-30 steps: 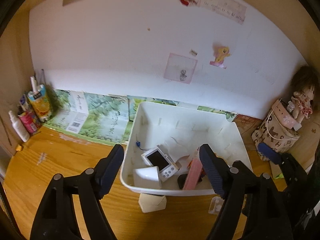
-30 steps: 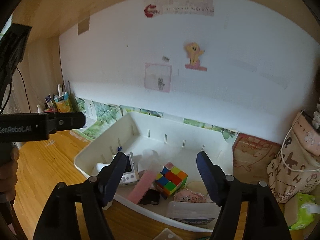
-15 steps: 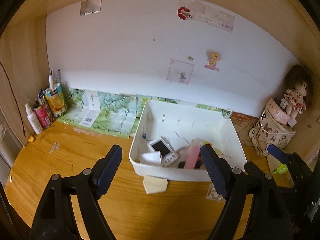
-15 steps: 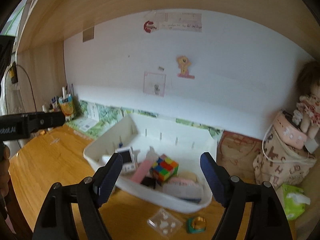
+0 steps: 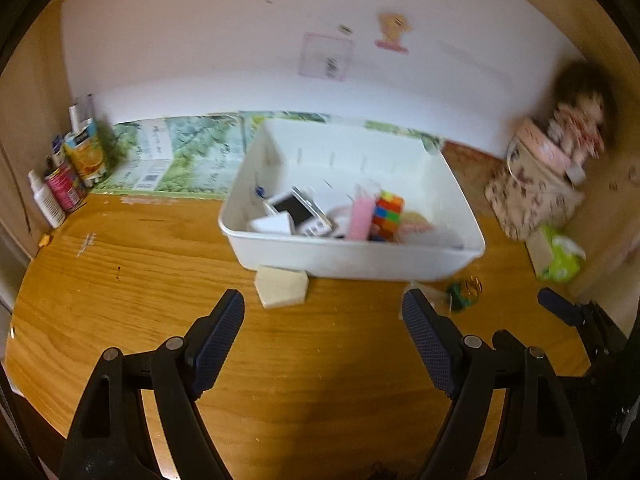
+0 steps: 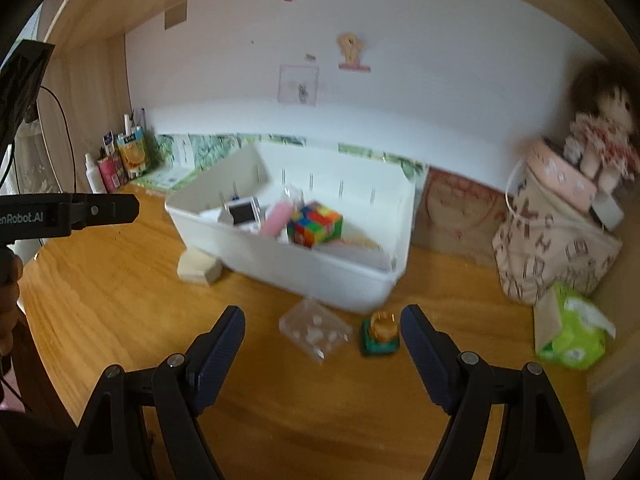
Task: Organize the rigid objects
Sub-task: 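Withdraw both grippers from the bin back over the desk, then move the left gripper to the clear heart-print box while the right gripper approaches the green jar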
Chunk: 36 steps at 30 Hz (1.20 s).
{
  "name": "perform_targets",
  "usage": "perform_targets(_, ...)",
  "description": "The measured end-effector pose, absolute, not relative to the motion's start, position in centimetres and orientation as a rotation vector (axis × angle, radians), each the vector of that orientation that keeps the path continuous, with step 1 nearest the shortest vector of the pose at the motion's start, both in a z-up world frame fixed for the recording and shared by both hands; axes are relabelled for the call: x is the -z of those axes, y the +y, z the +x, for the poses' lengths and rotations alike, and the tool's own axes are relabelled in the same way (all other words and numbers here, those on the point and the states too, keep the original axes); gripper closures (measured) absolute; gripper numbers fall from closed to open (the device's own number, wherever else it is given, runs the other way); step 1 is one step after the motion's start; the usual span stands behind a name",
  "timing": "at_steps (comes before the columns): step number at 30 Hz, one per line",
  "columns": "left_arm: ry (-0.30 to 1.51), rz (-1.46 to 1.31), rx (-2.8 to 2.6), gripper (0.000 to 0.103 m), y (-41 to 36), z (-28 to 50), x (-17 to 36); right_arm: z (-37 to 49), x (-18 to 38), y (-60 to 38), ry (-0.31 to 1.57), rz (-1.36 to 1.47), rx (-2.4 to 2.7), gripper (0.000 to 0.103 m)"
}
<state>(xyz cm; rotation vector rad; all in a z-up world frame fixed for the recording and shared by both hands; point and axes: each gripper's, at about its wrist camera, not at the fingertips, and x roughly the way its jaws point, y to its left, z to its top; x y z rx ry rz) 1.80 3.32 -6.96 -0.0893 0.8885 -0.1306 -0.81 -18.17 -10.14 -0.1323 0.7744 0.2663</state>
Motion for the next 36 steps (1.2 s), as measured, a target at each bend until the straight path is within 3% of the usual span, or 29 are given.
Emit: perform_targets(36,1.398,-0.024,0.391,0.019,-9.7,9.7,17.2,4.3,19.9,-24.7,0.96,-0.054,-0.217,0.022)
